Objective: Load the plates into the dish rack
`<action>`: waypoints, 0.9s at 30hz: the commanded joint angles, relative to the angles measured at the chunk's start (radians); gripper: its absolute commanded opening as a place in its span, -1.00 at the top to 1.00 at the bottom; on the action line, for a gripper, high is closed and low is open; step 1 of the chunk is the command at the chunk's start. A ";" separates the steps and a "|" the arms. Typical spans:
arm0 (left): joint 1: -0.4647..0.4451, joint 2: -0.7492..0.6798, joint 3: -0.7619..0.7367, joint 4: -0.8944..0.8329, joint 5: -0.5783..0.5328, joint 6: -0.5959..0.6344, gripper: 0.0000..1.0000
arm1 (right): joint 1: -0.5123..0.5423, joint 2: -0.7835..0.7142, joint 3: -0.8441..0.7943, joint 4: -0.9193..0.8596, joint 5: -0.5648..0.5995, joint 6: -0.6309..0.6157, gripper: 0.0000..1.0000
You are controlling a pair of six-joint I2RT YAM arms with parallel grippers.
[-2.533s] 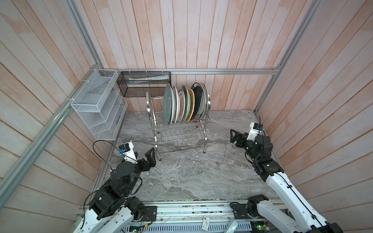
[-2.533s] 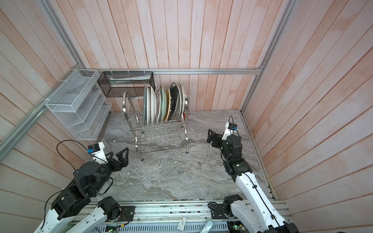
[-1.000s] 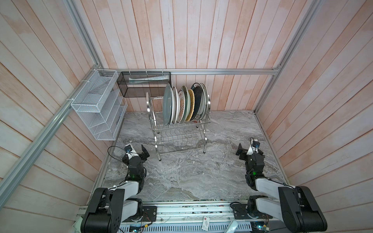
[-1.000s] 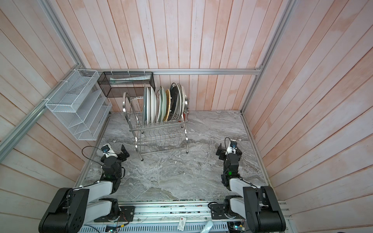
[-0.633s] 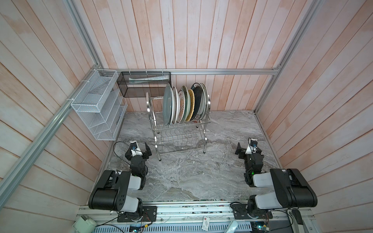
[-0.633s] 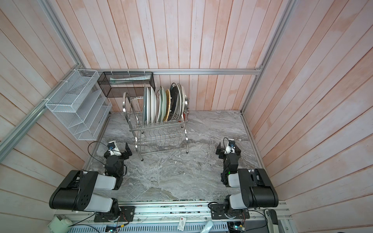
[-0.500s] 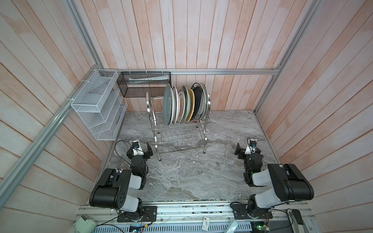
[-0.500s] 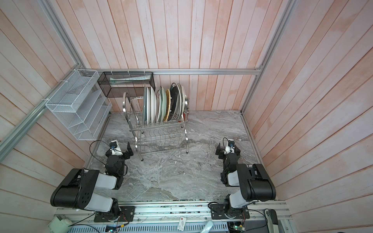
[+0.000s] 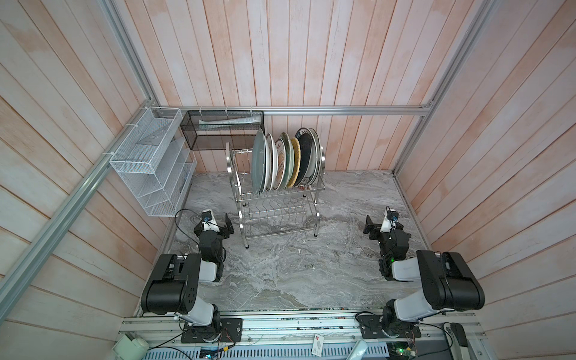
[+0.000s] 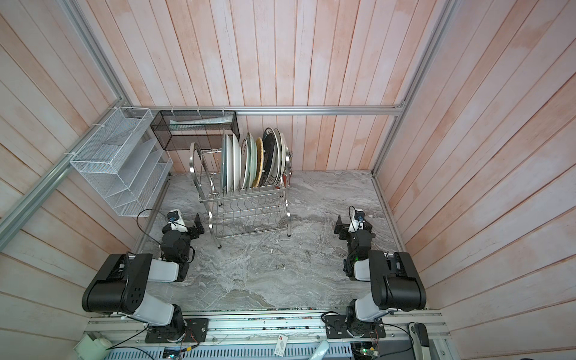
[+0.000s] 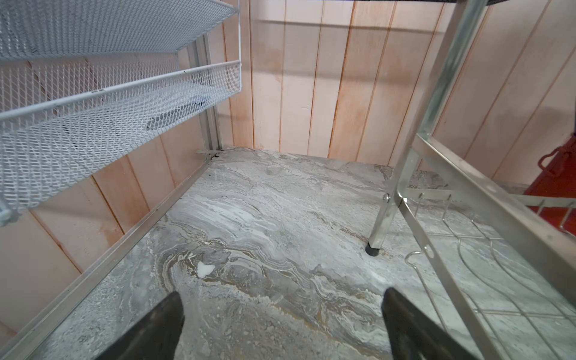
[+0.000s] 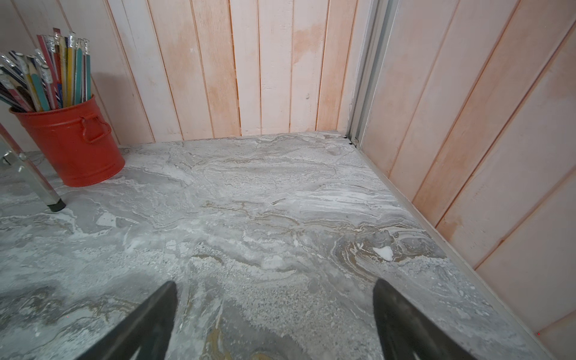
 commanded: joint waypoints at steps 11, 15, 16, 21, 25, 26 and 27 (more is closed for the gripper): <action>-0.024 -0.007 0.005 -0.005 -0.008 0.007 -1.00 | 0.008 -0.007 0.015 -0.022 -0.015 -0.012 -0.96; -0.024 -0.005 0.005 -0.007 -0.008 0.006 -1.00 | 0.006 -0.007 0.015 -0.024 -0.015 -0.012 -0.95; -0.024 -0.006 0.005 -0.007 -0.008 0.006 -1.00 | 0.008 -0.007 0.015 -0.024 -0.015 -0.012 -0.95; -0.024 -0.005 0.005 -0.007 -0.008 0.005 -1.00 | 0.006 -0.007 0.014 -0.024 -0.015 -0.013 -0.96; -0.024 -0.006 0.006 -0.007 -0.008 0.006 -1.00 | 0.006 -0.007 0.015 -0.024 -0.015 -0.012 -0.96; -0.024 -0.006 0.005 -0.007 -0.008 0.005 -1.00 | 0.006 -0.007 0.014 -0.024 -0.014 -0.013 -0.95; -0.024 -0.005 0.006 -0.007 -0.008 0.005 -1.00 | 0.007 -0.007 0.014 -0.024 -0.014 -0.013 -0.95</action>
